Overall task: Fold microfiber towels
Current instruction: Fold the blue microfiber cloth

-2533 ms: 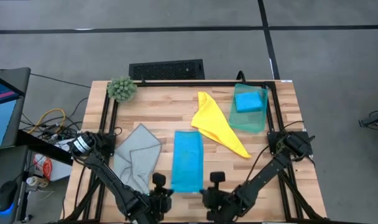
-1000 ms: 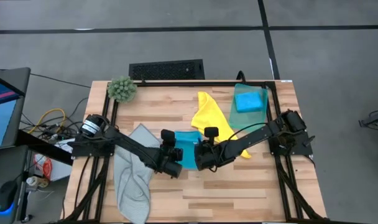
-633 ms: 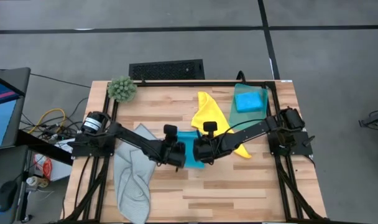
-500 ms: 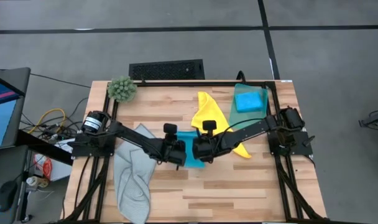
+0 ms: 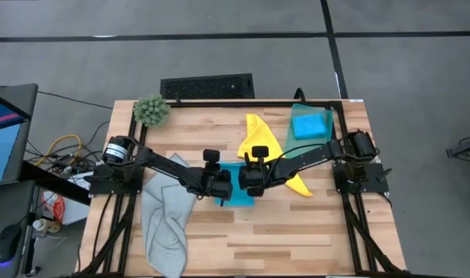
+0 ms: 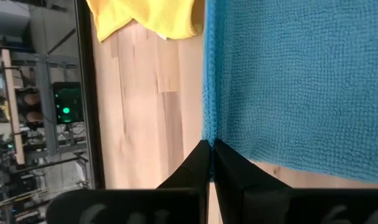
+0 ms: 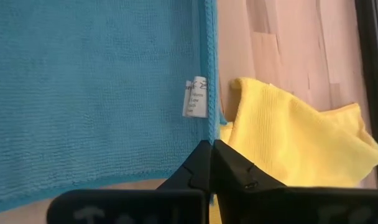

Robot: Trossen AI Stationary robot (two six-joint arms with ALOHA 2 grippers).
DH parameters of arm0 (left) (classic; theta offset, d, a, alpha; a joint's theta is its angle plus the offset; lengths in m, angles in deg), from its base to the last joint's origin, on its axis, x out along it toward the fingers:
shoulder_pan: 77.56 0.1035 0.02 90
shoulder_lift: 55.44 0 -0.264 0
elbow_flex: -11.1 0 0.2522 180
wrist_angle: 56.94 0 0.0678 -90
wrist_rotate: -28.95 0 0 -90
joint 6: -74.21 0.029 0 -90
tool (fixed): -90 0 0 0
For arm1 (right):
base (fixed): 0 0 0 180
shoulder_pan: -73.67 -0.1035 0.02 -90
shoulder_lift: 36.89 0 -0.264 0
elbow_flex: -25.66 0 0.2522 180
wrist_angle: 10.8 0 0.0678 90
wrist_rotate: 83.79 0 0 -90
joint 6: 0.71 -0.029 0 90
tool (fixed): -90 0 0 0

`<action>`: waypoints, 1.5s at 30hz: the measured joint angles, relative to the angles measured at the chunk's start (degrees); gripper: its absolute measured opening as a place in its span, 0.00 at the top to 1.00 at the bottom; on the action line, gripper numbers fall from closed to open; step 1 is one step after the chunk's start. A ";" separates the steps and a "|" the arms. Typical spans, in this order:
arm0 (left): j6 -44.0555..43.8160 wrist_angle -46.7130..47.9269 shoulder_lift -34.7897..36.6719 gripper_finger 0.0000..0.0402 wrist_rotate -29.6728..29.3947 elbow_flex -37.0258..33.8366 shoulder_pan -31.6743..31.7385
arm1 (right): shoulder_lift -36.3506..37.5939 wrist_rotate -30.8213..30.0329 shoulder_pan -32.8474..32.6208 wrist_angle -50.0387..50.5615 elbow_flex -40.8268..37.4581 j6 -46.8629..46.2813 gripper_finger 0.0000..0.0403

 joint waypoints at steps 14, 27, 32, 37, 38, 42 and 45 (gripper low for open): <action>-2.21 1.44 -0.07 1.00 4.42 -0.01 3.44 | 0.00 0.24 2.21 -1.56 -0.70 -0.34 0.80; 0.83 -1.46 -0.07 0.80 2.83 -0.01 6.01 | 0.18 2.15 1.55 -1.06 -0.70 -1.05 0.66; 5.14 -2.89 -0.11 0.77 4.61 -0.01 5.80 | 1.95 1.99 0.42 0.33 -0.72 -0.15 0.64; 5.33 -1.60 0.12 0.73 4.42 0.34 5.61 | 4.48 2.06 0.50 1.87 -0.70 -0.15 0.64; 4.92 -0.56 0.73 0.72 4.44 0.38 5.28 | 5.29 2.08 0.36 1.90 -0.72 -0.17 0.64; 2.06 1.73 6.15 0.72 5.36 0.63 1.94 | 10.44 5.80 -2.29 -1.05 -3.15 0.69 0.64; -1.00 0.27 13.19 0.73 10.13 -0.49 -2.24 | 16.04 10.09 -5.84 -11.37 -10.18 1.70 0.64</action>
